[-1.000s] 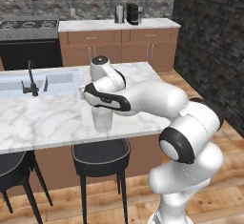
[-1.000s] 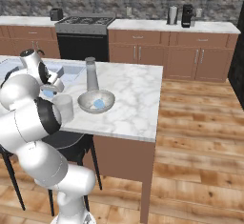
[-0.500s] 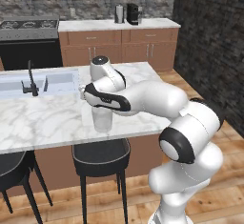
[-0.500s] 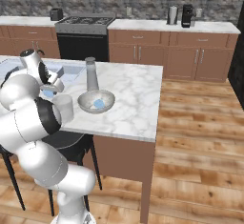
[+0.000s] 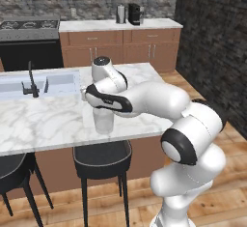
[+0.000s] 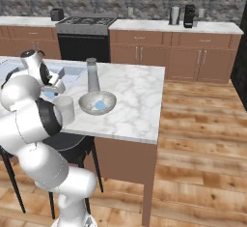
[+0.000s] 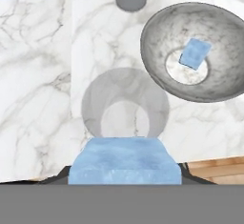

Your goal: There are two ice cubes in the ice bowl. Place both ice cubes in the glass cup.

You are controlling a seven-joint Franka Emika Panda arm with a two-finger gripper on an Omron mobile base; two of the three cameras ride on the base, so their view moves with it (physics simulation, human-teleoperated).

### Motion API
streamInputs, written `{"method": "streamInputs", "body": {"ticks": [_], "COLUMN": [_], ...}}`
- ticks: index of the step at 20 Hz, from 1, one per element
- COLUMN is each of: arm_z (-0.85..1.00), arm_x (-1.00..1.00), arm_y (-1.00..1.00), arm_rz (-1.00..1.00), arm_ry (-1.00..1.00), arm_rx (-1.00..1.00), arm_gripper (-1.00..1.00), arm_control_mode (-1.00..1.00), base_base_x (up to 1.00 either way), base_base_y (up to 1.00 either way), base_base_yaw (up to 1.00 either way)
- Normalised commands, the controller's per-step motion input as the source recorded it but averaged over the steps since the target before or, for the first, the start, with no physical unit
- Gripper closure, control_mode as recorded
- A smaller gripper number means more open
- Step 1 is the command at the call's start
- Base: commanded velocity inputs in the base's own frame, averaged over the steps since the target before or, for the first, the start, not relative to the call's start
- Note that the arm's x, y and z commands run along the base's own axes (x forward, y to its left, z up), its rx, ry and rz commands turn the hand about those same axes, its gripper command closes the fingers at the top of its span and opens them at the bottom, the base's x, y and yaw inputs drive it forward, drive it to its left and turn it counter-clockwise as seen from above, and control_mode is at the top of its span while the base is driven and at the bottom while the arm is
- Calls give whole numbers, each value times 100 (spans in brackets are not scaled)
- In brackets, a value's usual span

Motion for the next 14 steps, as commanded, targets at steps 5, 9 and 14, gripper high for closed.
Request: {"method": "streamInputs", "body": {"ticks": [5, 9, 14], "arm_z": [0, -1, -4], "arm_x": [40, 29, 13], "arm_y": [-8, -1, 0], "arm_rz": [0, 0, 0], "arm_ry": [5, 10, 14], "arm_rx": [7, 7, 1], "arm_gripper": [100, 100, 100], "arm_control_mode": [-100, -100, -100], "base_base_x": [0, 0, 0], "base_base_y": [0, 0, 0], "base_base_yaw": [0, 0, 0]}}
